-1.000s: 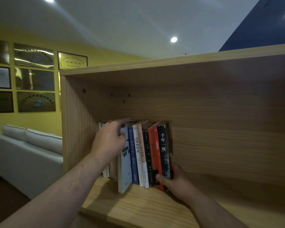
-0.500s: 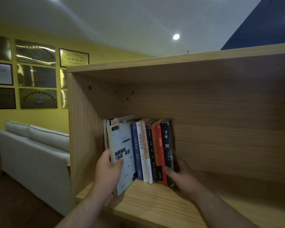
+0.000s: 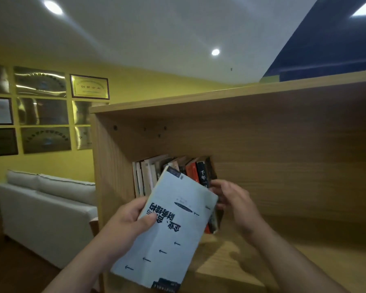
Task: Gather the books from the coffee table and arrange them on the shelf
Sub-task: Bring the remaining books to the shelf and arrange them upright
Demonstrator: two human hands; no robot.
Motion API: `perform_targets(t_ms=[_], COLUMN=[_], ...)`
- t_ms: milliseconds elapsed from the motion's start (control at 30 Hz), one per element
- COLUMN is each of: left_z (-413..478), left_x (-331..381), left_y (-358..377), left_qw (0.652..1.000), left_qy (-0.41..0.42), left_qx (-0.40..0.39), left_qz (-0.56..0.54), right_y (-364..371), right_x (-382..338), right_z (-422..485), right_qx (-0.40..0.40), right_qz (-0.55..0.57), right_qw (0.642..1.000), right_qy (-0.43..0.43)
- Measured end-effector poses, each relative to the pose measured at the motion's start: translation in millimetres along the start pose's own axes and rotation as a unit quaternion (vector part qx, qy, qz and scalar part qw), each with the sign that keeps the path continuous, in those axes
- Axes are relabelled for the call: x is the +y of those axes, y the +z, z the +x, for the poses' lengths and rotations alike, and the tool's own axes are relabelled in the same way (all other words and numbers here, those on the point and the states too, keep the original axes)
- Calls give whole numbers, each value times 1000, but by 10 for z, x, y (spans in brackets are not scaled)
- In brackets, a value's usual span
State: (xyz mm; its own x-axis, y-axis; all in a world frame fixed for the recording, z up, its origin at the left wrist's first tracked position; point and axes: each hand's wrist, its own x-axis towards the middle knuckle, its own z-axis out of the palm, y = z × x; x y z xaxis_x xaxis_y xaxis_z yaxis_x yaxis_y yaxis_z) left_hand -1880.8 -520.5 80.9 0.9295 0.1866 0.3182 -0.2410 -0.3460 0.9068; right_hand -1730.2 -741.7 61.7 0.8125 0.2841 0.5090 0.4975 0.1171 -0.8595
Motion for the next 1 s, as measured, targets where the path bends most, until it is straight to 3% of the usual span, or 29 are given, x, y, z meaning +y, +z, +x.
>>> perform_targets(t_ms=[100,233,367,500,567,633,700,767,833,1000], left_z=[-11,17,1,33,136,245,381,554,718,959], left_x=[168,270,198,139,152,238,373,516,646,760], left_y=[221,359,492,889,1000,1034,1039,1064,1107,1217], left_qw=[996,994,986,967,972,981,989,995,998,996], left_qy=[18,-10,-77,-90,-81,-58,-38,-33,-42,-73], left_qx=[-58,-99,-75,-17,40,66,73,55,36,31], left_qz=[59,42,-129,-237,-215,-172,-127,-80,-37,-47], right_y=[-158,-505,-716,-579,-491,-455,-459,-448,-385,-215], right_x=[-222,-224,-40,196,308,389,381,363,377,515], right_z=[-146,-289,-339,-370,-372,-416,-454,-442,-380,-175], right_qx=[-69,32,161,208,181,113,11,-104,-161,-100], right_qz=[-43,13,127,195,145,-21,-231,-261,-284,-280], right_qw=[995,992,955,915,925,958,960,955,940,947], right_qy=[54,120,212,286,300,261,158,95,94,122])
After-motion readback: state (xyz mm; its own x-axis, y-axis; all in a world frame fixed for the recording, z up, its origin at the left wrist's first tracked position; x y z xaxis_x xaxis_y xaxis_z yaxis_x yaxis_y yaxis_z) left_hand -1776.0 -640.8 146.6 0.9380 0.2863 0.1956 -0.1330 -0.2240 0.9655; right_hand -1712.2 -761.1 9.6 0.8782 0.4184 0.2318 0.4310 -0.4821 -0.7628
